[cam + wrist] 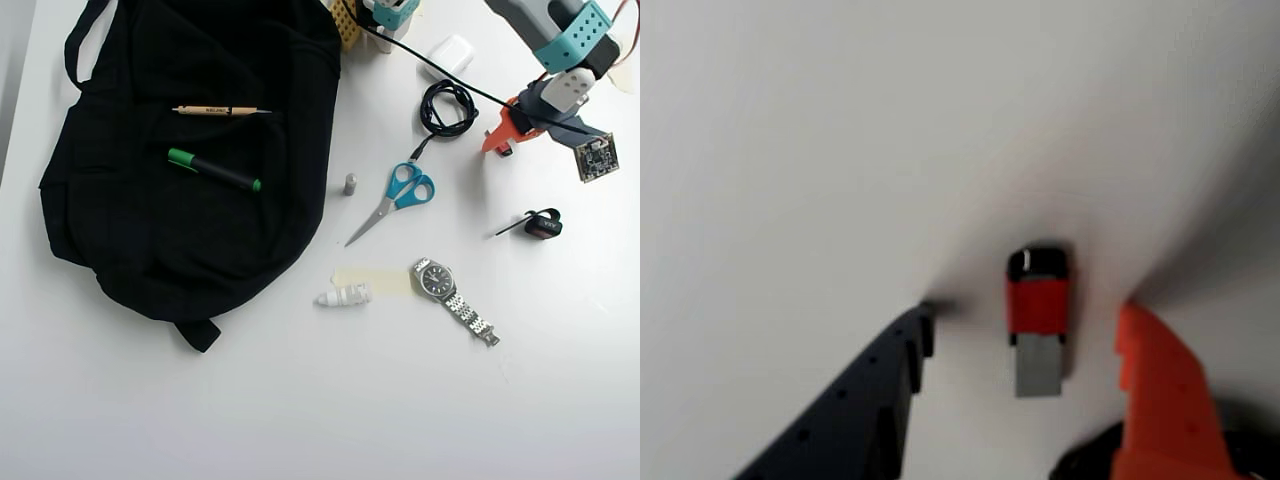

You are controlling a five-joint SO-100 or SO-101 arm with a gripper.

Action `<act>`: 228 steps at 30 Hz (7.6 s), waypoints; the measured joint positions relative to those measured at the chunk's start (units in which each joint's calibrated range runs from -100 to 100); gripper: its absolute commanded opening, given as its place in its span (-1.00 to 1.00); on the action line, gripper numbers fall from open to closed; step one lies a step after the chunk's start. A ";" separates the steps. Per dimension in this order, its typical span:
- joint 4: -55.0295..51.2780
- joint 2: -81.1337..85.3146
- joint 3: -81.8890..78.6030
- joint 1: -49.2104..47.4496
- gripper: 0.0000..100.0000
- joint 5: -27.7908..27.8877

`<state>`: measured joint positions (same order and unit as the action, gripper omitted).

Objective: Put the usb stick into the black bag

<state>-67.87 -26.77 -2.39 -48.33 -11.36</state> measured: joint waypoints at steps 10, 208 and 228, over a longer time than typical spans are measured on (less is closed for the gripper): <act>-0.09 0.17 -0.09 0.07 -0.78 0.00; 7.16 120.27 -81.66 39.49 -0.94 -0.73; 8.35 123.52 -96.25 34.50 -0.95 7.96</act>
<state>-59.52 96.75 -98.63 -13.83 -3.39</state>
